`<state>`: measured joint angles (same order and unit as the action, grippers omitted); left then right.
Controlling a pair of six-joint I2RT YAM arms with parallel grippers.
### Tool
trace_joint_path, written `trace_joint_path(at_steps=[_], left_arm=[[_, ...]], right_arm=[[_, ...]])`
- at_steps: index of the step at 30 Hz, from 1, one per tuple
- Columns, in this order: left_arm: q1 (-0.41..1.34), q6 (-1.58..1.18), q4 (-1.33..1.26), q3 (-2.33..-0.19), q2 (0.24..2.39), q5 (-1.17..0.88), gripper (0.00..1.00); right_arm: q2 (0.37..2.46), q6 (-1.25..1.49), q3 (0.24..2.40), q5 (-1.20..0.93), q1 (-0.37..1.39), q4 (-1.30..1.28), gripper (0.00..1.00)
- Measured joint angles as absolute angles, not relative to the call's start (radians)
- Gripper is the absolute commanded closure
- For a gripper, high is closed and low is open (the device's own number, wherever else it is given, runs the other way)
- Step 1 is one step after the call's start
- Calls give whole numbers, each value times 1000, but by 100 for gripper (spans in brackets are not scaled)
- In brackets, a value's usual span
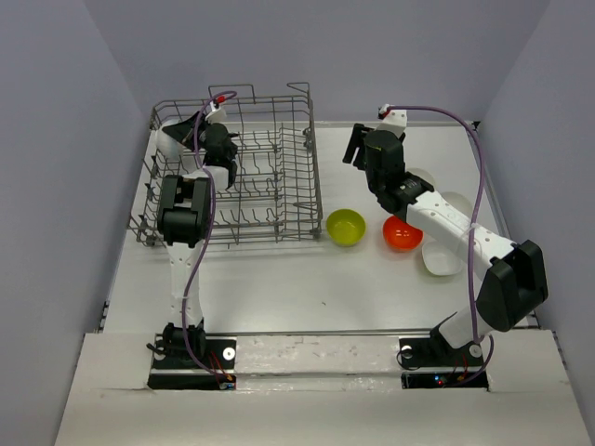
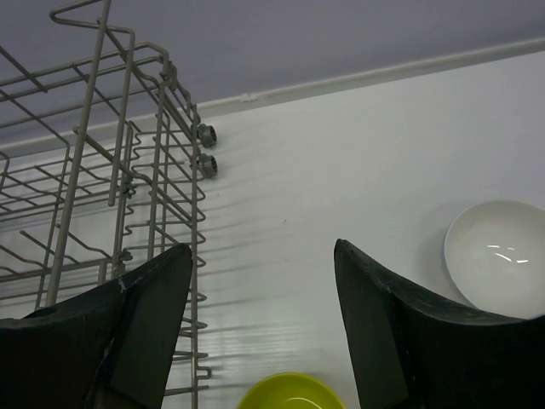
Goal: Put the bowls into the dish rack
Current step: Insert the bowl into the dish rack.
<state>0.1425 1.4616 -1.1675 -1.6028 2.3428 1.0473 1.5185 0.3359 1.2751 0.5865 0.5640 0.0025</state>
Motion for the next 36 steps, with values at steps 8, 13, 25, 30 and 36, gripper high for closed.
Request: trace_joint_path(at_steps=[8,13,25,30,36], left_arm=[[143,1457,-1171,-1603,2350,1048,100],[149,1453,-1178,-1603,2363,1049,100],[150,1378,-1087,-1605,2410,1059,100],[150,1355,-1071,-1613,2410,1064,79],[151,1341,-1048,-1619,2410,1074,53]], right_arm=[[1518,336,1275,587,564,8,27],[1518,336,1275,587,564,8,27],[1518,336,1274,587,564,8,27],[1518,336,1274,587,564,9,27],[1518,336,1274,586,564,9,27]])
